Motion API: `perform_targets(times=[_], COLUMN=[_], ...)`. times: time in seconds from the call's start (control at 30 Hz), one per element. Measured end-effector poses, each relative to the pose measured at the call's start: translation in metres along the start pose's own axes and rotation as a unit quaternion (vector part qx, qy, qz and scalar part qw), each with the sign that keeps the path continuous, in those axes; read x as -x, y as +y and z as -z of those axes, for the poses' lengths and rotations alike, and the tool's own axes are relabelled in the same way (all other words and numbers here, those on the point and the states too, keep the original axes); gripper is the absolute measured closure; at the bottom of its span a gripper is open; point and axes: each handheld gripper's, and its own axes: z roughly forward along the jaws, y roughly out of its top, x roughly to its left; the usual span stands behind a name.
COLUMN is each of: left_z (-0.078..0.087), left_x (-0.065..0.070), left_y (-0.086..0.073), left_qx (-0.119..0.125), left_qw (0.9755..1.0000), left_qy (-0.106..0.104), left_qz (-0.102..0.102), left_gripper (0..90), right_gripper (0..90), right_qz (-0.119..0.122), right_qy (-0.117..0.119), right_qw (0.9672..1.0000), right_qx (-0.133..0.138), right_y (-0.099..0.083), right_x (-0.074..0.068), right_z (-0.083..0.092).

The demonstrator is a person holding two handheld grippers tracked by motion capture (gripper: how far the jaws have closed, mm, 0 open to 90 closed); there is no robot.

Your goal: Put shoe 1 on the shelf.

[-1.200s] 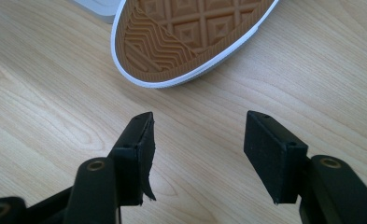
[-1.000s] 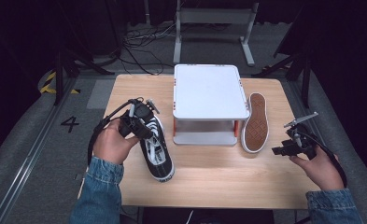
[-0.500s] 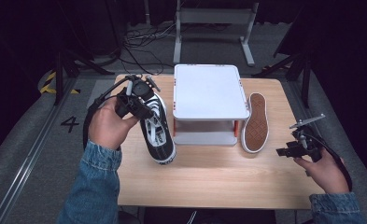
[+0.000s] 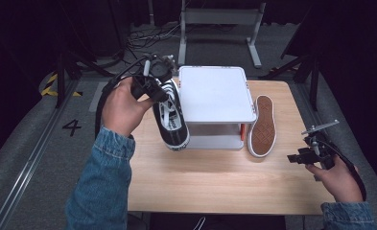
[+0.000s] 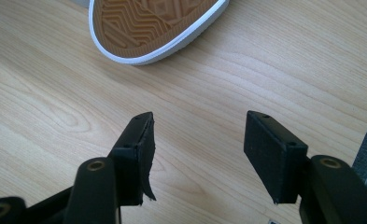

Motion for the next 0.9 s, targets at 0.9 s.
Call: perform_targets(times=[0.9], left_z=[-0.062], left_x=[-0.023], left_y=[0.124], left_qx=[-0.034], left_qw=[0.9960], left_qy=[0.033], left_qz=[-0.076], left_gripper=[82.2], right_gripper=[44.1], right_qz=[-0.007], right_qy=[0.002], right_qw=[1.0000], right_qx=[-0.004], right_y=[-0.020], right_x=[0.002], right_z=[0.003])
